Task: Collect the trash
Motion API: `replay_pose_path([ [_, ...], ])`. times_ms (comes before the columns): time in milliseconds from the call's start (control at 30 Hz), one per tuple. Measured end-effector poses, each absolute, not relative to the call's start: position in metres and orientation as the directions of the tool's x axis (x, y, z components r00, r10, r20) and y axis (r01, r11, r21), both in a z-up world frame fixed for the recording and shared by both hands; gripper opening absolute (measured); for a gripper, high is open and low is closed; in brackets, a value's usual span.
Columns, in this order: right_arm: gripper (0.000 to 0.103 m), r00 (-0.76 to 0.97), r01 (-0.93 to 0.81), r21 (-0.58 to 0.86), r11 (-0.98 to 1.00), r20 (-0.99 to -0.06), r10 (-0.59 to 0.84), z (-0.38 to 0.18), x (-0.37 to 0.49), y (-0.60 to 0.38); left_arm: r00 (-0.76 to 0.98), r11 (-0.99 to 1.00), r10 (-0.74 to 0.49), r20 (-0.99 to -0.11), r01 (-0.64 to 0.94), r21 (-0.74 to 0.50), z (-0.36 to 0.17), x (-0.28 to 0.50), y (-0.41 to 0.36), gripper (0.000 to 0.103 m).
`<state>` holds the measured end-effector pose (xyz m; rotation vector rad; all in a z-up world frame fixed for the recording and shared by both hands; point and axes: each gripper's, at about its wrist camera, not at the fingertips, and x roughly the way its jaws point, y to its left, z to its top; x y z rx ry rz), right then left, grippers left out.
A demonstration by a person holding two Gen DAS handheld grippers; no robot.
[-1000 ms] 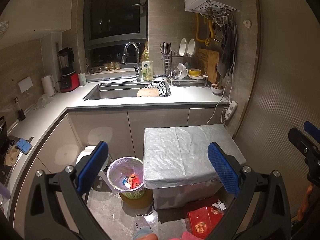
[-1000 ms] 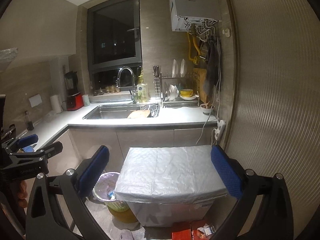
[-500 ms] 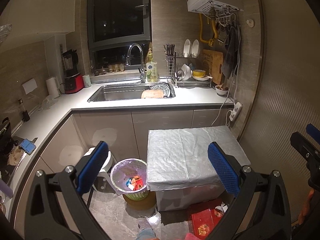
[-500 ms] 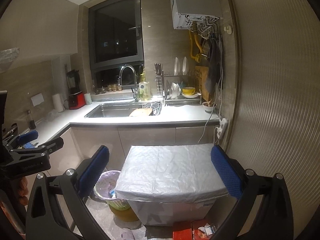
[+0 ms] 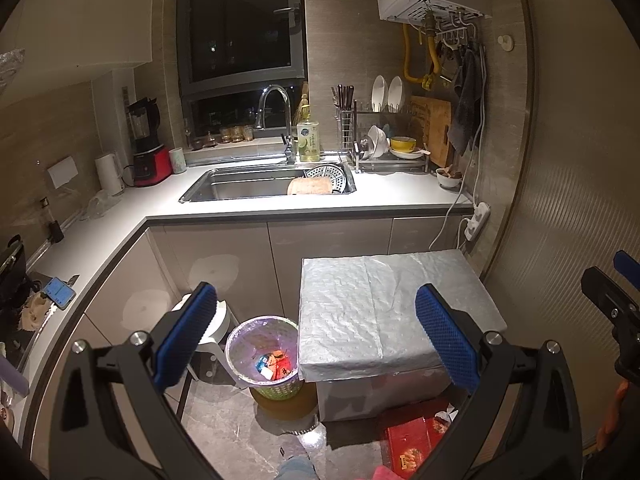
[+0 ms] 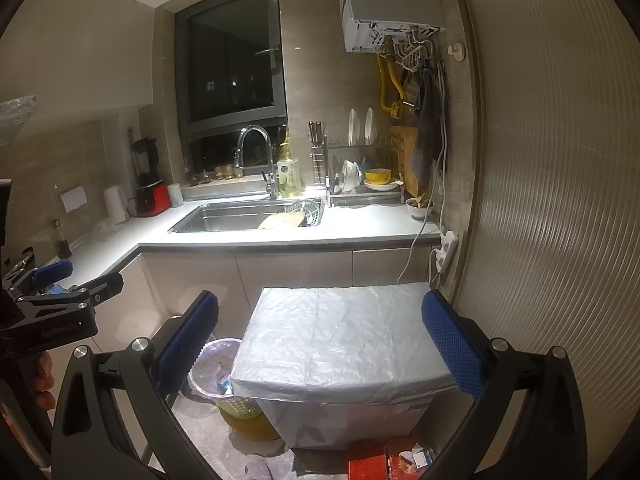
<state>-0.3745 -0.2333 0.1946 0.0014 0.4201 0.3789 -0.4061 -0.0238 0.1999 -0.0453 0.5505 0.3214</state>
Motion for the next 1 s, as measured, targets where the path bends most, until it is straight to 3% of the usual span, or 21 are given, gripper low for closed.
replay_pose_path([
  [1000, 0.101, 0.829, -0.383, 0.083, 0.920, -0.408, 0.382, 0.1924, -0.3740, -0.2232, 0.801, 0.936, 0.332, -0.499, -0.344, 0.071, 0.2007, -0.4118, -0.0219, 0.095],
])
